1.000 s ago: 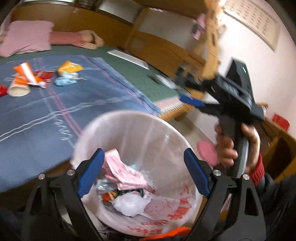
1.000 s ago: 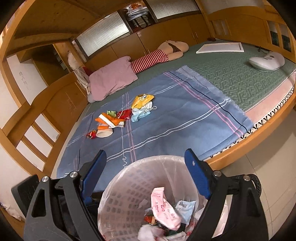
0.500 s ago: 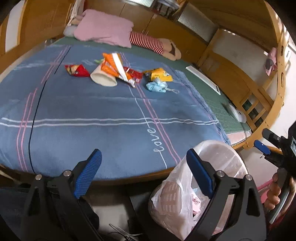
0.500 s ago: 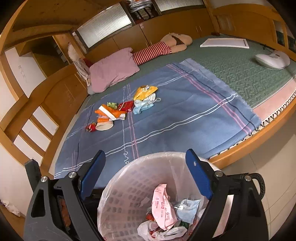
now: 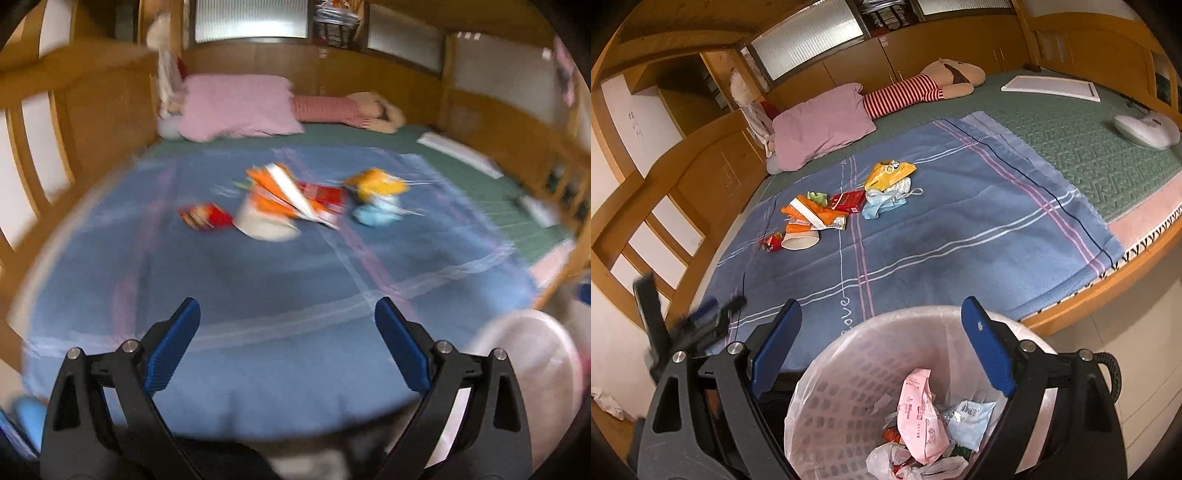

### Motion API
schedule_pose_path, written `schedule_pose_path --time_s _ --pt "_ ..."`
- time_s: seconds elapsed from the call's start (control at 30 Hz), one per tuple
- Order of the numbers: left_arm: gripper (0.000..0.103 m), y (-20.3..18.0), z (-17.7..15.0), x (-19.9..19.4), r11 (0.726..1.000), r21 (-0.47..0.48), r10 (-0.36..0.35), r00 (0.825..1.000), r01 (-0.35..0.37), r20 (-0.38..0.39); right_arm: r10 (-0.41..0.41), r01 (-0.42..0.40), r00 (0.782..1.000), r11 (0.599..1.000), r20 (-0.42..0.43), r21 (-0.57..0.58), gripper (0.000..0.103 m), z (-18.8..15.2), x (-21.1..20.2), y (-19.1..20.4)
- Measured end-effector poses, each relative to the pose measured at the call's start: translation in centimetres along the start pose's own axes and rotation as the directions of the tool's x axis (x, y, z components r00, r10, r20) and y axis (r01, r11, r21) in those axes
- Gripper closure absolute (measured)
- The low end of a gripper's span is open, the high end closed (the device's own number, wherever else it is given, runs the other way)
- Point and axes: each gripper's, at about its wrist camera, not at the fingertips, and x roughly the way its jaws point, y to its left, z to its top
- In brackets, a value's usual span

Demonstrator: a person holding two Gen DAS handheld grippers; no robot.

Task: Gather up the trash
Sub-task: 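Move both grippers back over the trash on the bed, then grasp the orange mailer bag with the right gripper while the left approaches the paper cup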

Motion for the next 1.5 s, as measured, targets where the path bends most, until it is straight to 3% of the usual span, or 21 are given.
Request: schedule_pose_path --time_s 0.03,0.1,0.17,0.27,0.33,0.4,0.43,0.53,0.6,0.67,0.8,0.97,1.17,1.23,1.43,1.5 --pt "0.008 0.5 1.2 0.9 0.997 0.016 0.071 0.997 -0.071 -0.004 0.0 0.0 1.0 1.0 -0.003 -0.007 0.017 0.4 0.3 0.3" --pt "0.008 2.6 3.5 2.8 0.97 -0.012 0.241 0.971 -0.241 0.001 0.004 -0.004 1.0 1.0 -0.013 -0.018 0.017 1.1 1.0 1.0" --pt "0.006 5.4 4.8 4.3 0.943 -0.093 0.316 0.948 -0.318 -0.04 0.012 -0.013 0.999 0.999 -0.032 -0.042 0.017 2.3 2.4 2.3" --pt "0.006 11.2 4.5 6.8 0.903 -0.299 0.286 0.951 -0.309 -0.116 0.03 -0.036 0.998 0.993 -0.05 -0.109 0.017 4.4 5.3 5.1" --pt "0.007 14.3 3.0 8.1 0.832 -0.448 0.244 0.942 -0.326 -0.231 0.046 -0.057 0.996 0.987 -0.073 -0.148 0.017 6.0 8.4 7.2" --pt "0.007 16.5 1.5 8.2 0.753 -0.607 0.148 0.964 -0.254 -0.22 0.051 -0.068 0.995 0.98 -0.091 -0.187 0.017 7.2 11.3 9.2" --pt "0.007 16.9 1.2 8.2 0.737 -0.624 0.151 0.962 -0.262 -0.226 0.056 -0.08 0.992 0.974 -0.116 -0.213 0.017 8.1 14.3 10.9" --pt "0.006 17.0 1.3 8.5 0.728 -0.612 0.191 0.948 -0.31 -0.253 0.041 -0.081 0.986 0.964 -0.161 -0.251 0.017 9.9 21.2 14.6" --pt "0.006 16.9 1.3 8.7 0.725 -0.614 0.189 0.947 -0.312 -0.259 -0.032 -0.013 0.991 0.947 -0.134 -0.321 0.017 10.7 25.3 17.1" --pt "0.006 16.7 1.1 9.0 0.718 -0.623 0.175 0.947 -0.309 -0.269 -0.053 0.002 0.99 0.932 -0.131 -0.363 0.017 11.5 29.2 19.2" --pt "0.006 16.7 1.0 9.6 0.705 -0.633 0.165 0.942 -0.319 -0.292 -0.153 0.104 0.982 0.928 -0.109 -0.358 0.017 13.0 35.4 20.6" --pt "0.006 17.0 0.8 10.1 0.684 -0.654 0.162 0.941 -0.324 -0.297 -0.263 0.17 0.95 0.887 -0.167 -0.43 0.015 12.5 40.9 21.2" --pt "0.006 17.3 0.6 10.1 0.659 -0.669 0.172 0.935 -0.344 -0.312 -0.132 0.019 0.955 0.922 -0.267 -0.387 0.03 10.1 40.3 20.4" --pt "0.006 17.7 0.3 9.9 0.641 -0.68 0.18 0.932 -0.355 -0.316 -0.083 -0.048 0.942 0.925 -0.325 -0.376 0.03 9.2 39.2 20.6" --pt "0.005 19.3 -1.1 8.8 0.551 -0.745 0.2 0.926 -0.376 -0.319 -0.012 -0.224 0.898 0.848 -0.441 -0.48 0.03 4.7 34.8 22.9" --pt "0.005 19.6 -1.4 8.7 0.538 -0.753 0.202 0.925 -0.38 -0.322 0.021 -0.254 0.895 0.846 -0.446 -0.469 0.031 4.2 33.4 22.9"
